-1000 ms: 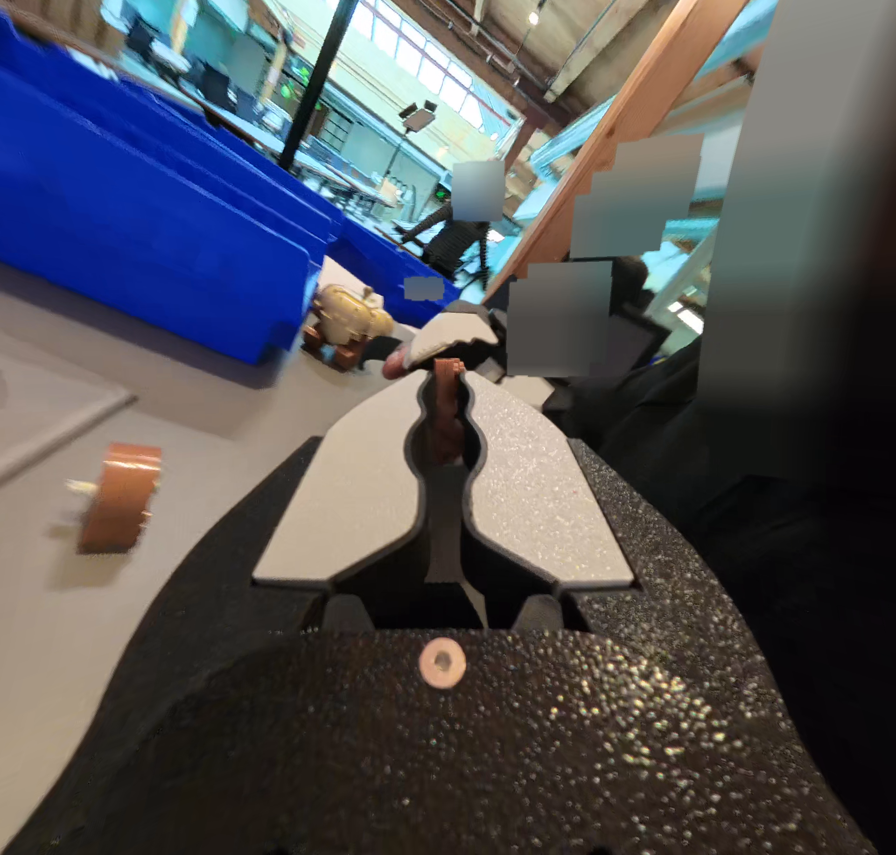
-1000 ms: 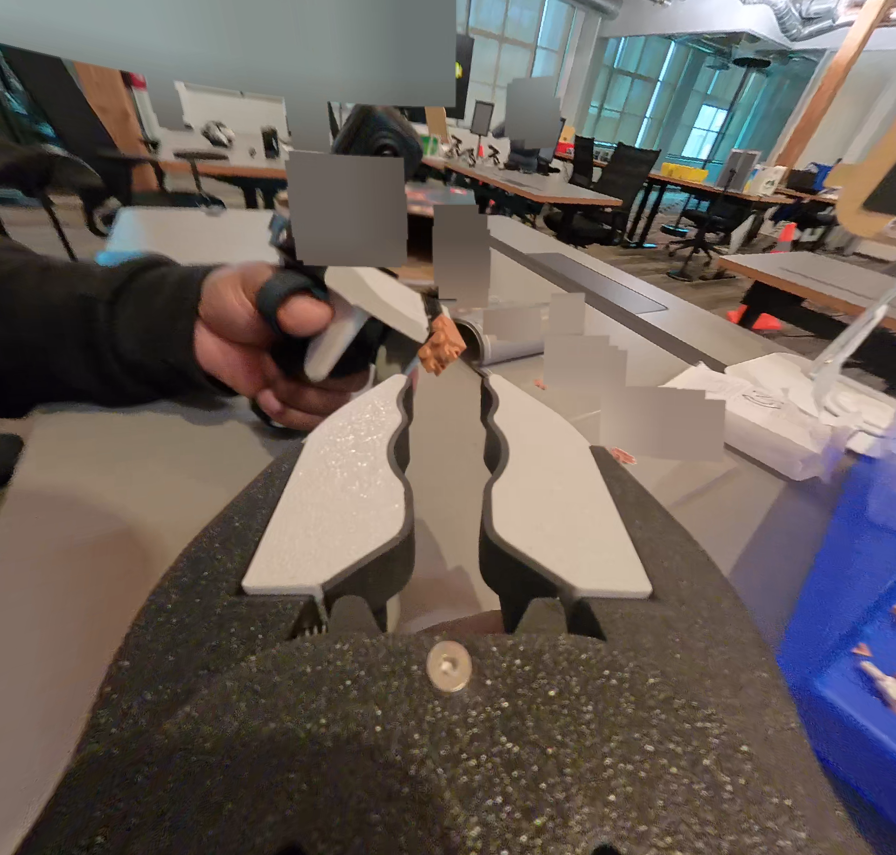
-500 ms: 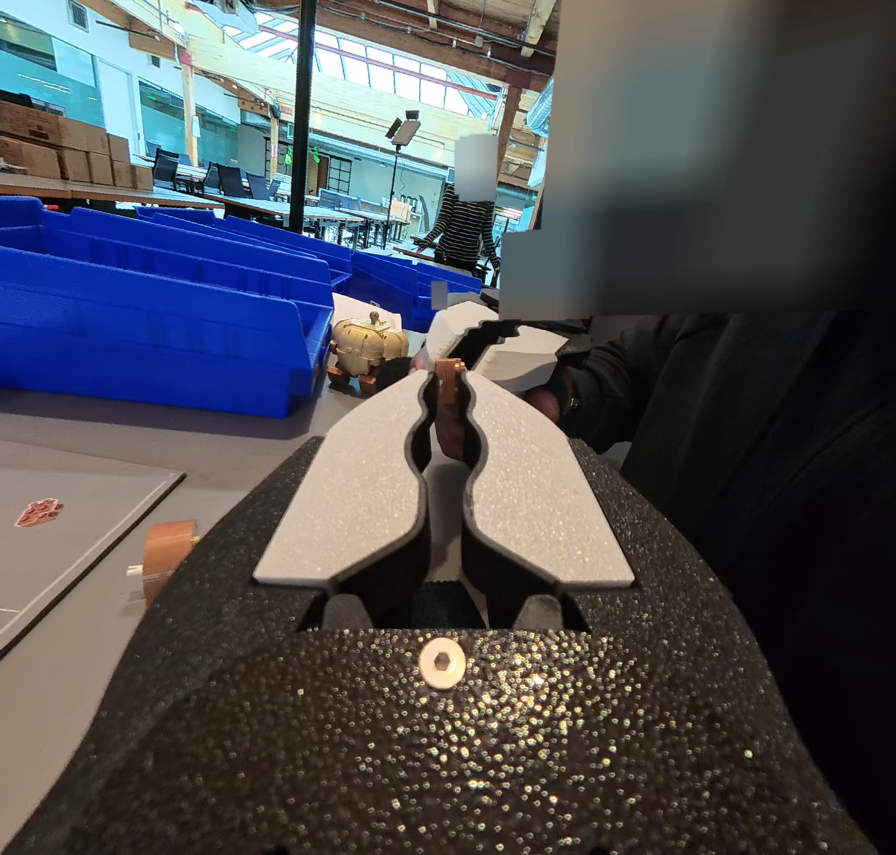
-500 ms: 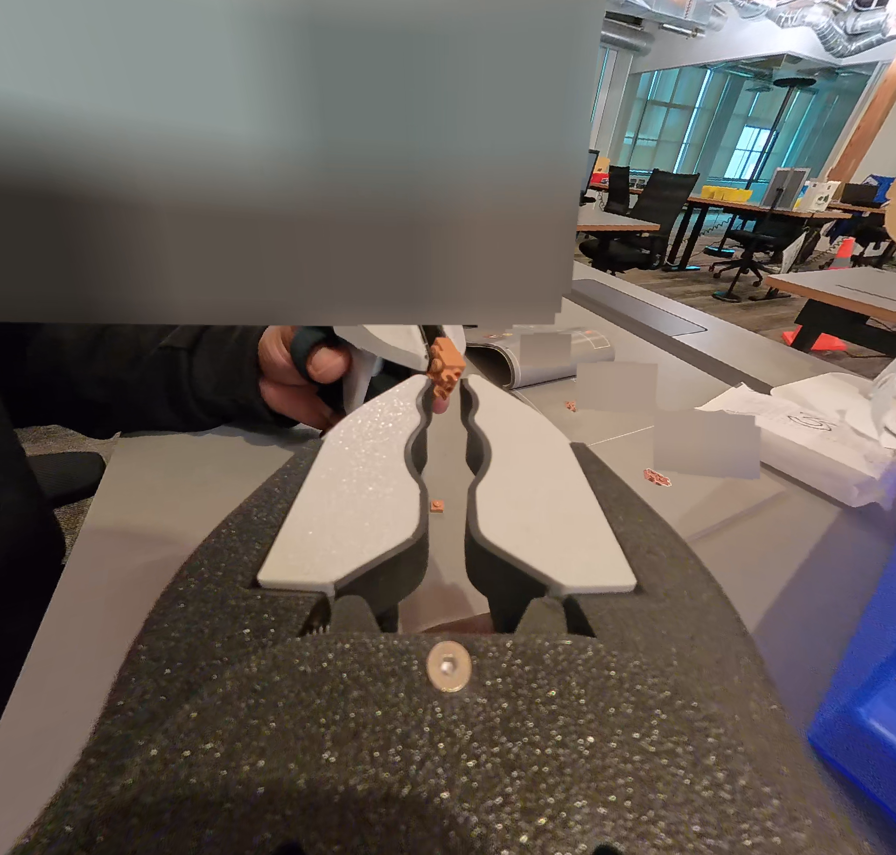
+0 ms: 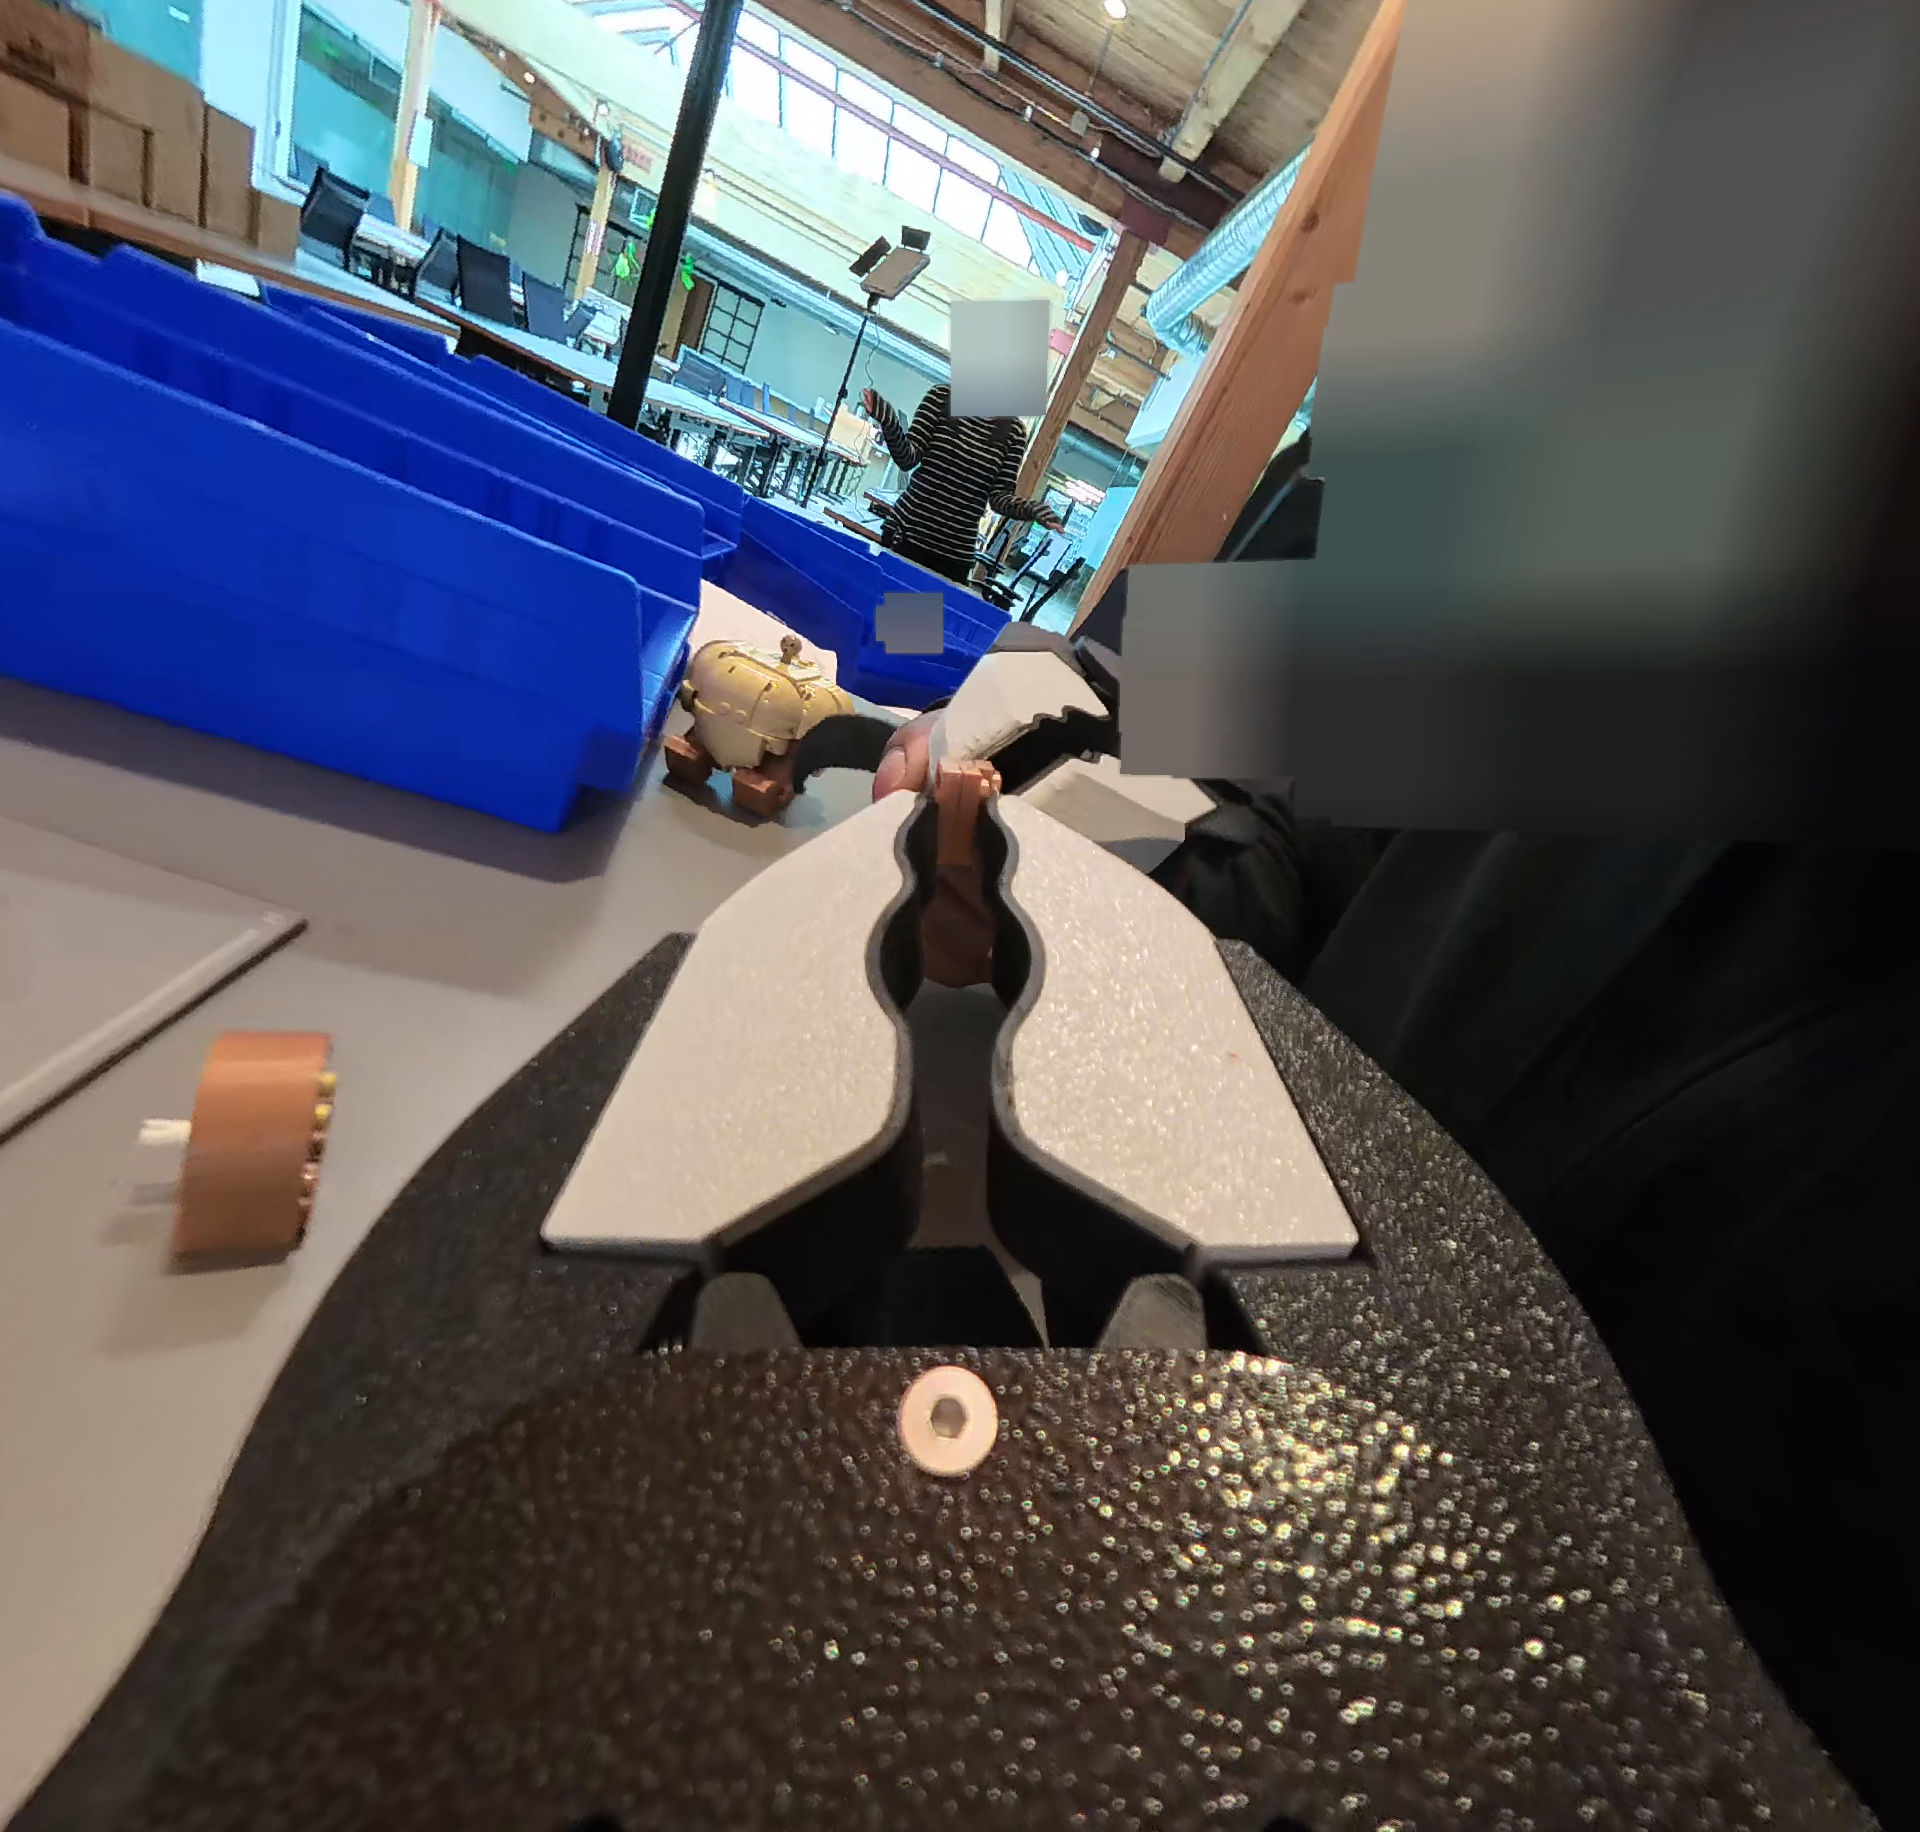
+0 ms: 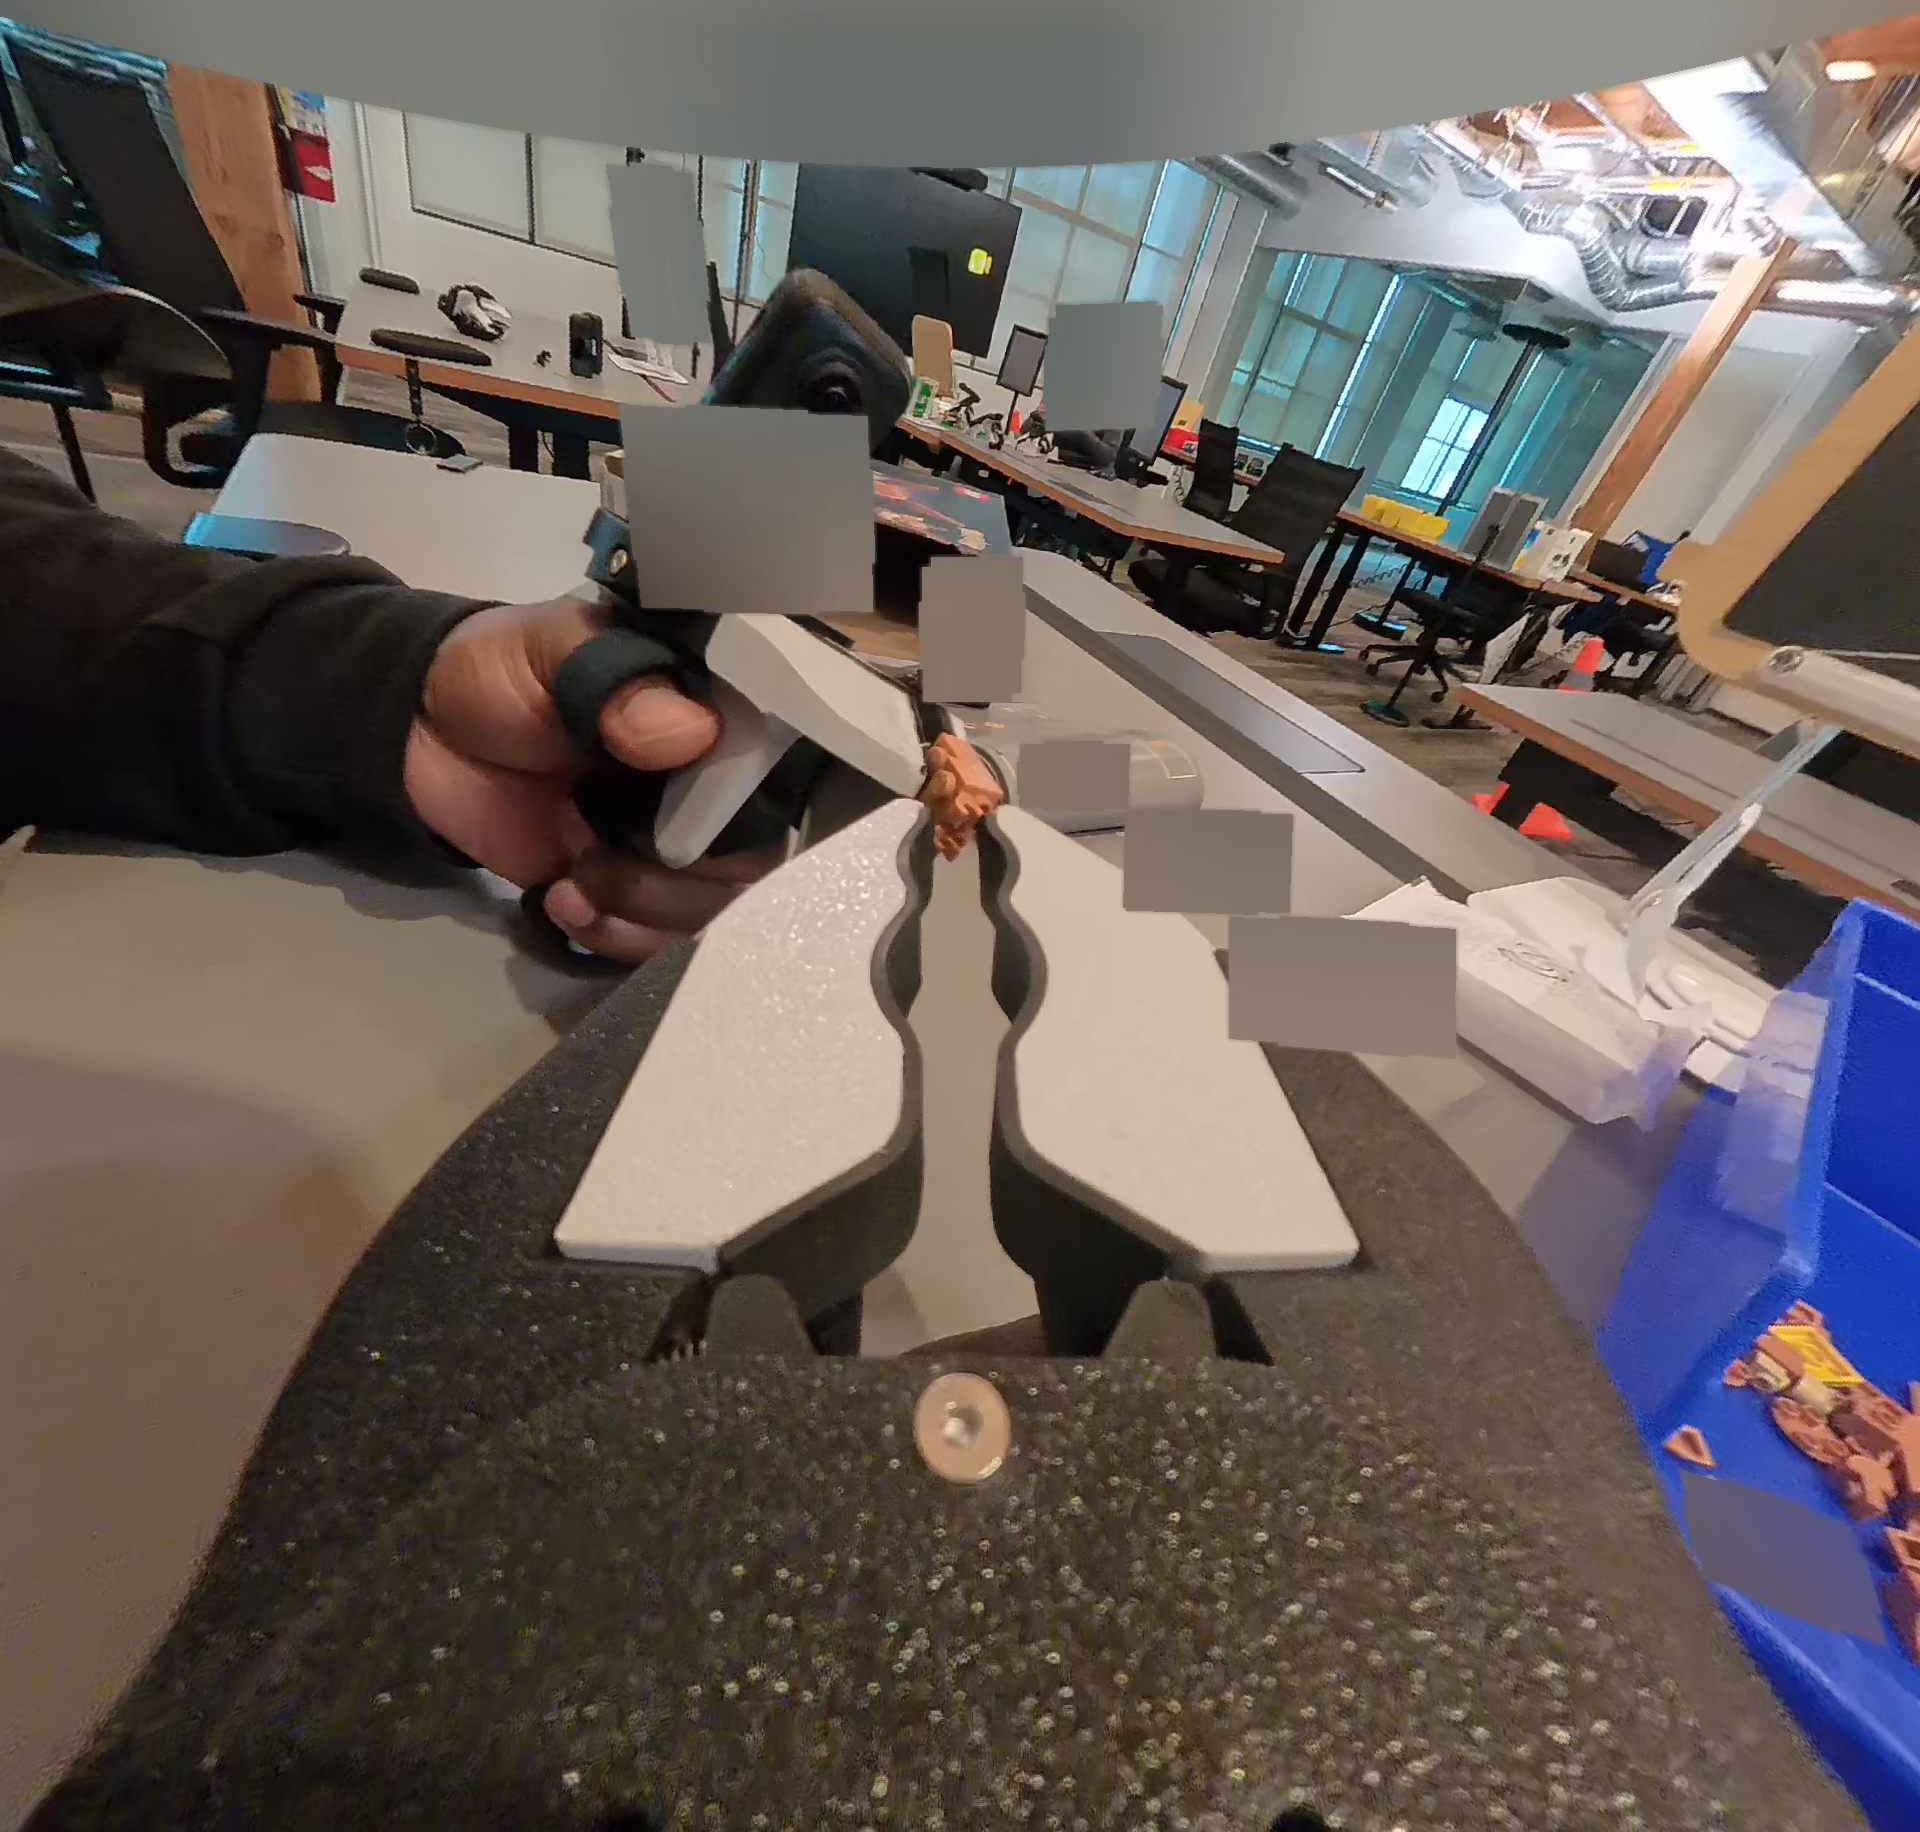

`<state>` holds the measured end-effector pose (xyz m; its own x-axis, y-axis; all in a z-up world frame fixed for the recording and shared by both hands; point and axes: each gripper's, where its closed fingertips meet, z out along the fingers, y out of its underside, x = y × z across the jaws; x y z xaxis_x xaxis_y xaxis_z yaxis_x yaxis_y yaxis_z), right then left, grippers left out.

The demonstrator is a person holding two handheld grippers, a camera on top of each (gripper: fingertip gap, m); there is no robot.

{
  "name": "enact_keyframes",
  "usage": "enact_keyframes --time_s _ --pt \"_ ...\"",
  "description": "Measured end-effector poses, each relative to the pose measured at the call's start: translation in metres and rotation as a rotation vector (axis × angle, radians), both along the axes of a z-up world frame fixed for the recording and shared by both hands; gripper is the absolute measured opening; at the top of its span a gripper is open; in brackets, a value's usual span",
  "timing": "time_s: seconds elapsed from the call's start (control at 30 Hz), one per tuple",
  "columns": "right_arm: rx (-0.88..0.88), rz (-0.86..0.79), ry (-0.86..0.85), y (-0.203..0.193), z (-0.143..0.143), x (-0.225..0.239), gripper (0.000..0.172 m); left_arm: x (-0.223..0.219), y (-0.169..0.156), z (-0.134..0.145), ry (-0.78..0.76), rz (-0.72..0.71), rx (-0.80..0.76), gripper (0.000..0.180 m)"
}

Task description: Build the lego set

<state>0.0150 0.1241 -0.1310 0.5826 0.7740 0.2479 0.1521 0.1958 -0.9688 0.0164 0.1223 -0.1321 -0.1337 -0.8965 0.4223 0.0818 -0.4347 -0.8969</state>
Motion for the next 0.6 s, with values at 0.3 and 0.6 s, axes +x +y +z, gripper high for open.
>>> enact_keyframes --time_s 0.3,0.6 --pt "0.086 -0.031 -0.035 -0.0002 0.0018 0.0000 0.008 0.0002 0.0005 0.0018 -0.034 -0.030 -0.124 0.008" --pt "0.162 -0.060 -0.076 -0.0008 0.0021 0.0005 0.008 0.0010 0.0003 0.0021 -0.050 -0.055 -0.206 0.008"
